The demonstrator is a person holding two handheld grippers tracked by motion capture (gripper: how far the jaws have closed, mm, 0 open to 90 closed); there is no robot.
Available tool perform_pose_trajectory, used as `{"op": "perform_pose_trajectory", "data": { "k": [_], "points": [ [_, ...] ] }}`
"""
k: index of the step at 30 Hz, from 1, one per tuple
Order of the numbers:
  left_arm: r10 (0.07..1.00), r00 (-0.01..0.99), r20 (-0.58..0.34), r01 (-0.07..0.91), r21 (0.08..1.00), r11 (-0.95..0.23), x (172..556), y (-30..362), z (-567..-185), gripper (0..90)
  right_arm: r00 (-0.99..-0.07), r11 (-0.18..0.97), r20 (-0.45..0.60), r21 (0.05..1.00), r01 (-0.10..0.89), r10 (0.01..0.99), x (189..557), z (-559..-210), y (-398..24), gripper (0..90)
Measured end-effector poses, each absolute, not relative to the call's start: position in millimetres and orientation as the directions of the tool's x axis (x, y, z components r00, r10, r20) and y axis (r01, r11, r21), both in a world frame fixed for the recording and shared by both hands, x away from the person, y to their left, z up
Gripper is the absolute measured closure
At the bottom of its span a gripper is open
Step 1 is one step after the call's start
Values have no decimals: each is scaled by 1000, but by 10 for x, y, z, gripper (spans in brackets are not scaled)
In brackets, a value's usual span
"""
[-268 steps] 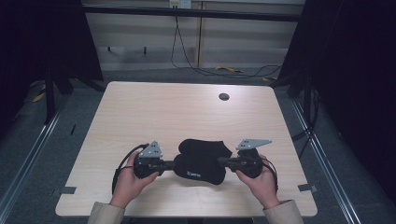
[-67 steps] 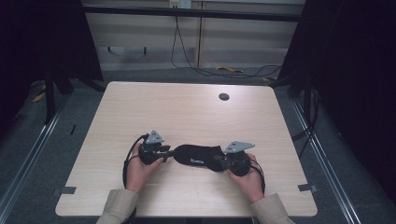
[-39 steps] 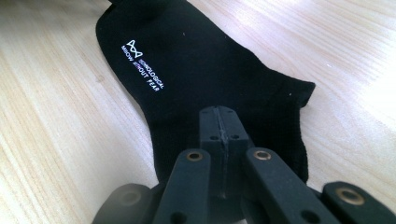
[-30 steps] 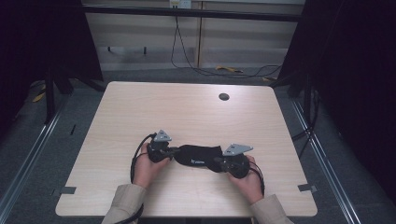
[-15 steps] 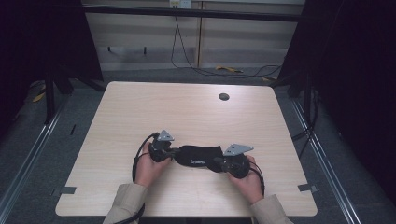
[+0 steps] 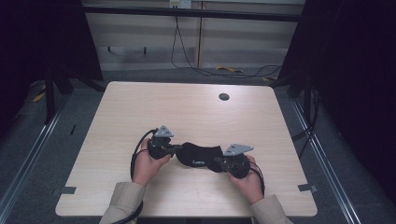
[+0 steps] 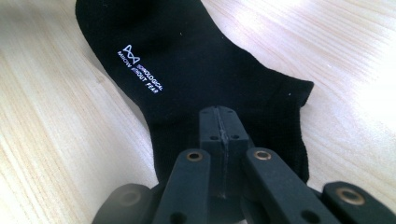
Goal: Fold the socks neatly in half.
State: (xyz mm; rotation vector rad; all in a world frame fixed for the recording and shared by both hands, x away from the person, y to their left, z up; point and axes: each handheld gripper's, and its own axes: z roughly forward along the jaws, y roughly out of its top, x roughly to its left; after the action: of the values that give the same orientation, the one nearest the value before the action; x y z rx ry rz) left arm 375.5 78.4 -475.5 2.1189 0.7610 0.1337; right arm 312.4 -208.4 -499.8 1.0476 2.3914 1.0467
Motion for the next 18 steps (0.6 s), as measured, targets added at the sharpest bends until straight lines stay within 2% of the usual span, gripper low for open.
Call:
{"op": "perform_pose_trajectory", "data": {
  "k": [9,12,18],
  "points": [
    [557,812,-176,471,761,-446,3763,787,-4680,867,-675,458,-4,737,497,738,3124,-4985,-2071,895],
    [549,818,-171,463,761,-454,3773,783,-4668,867,-680,457,-20,756,469,733,3128,-4919,-2040,893],
    [540,823,-176,462,761,-456,3777,760,-4631,867,-710,449,12,767,458,704,3195,-4880,-1886,892]
  ]
}}
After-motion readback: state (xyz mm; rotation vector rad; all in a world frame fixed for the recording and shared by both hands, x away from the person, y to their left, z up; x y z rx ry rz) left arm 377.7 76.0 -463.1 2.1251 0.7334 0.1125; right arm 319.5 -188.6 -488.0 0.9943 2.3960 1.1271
